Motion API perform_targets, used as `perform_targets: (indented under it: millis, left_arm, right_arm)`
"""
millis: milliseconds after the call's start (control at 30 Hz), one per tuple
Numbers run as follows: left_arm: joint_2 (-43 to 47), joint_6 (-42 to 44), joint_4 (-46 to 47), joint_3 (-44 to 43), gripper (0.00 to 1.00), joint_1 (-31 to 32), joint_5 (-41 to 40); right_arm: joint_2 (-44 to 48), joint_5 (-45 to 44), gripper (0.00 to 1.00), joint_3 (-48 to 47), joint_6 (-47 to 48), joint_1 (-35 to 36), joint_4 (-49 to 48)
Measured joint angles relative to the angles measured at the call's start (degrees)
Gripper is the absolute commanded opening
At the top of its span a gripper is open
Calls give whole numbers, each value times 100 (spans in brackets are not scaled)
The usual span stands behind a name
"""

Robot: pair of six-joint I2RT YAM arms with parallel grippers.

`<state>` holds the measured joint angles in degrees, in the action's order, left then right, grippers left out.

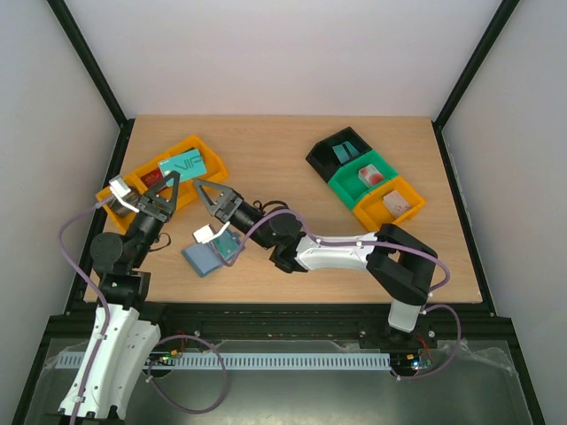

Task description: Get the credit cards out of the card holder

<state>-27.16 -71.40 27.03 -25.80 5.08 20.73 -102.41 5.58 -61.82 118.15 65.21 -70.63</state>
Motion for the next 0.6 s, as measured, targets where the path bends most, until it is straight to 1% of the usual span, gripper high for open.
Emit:
perform_targets:
  millis: [100,267,433,600]
  left_arm:
    - [0,4,0,2,2,-2,7]
    - [9,24,107,2,2,-2,20]
    - [22,33,120,2,2,-2,26]
    - [22,35,92,13,2,-2,31]
  right_arm:
    - [-4,-74,40,-72,-61,20,9]
    - [-55,-260,38,-481,-269,39,85]
    - [-96,-389,37,-529,-297,44,166]
    - [-101,-463,25,-529,-297,44,188]
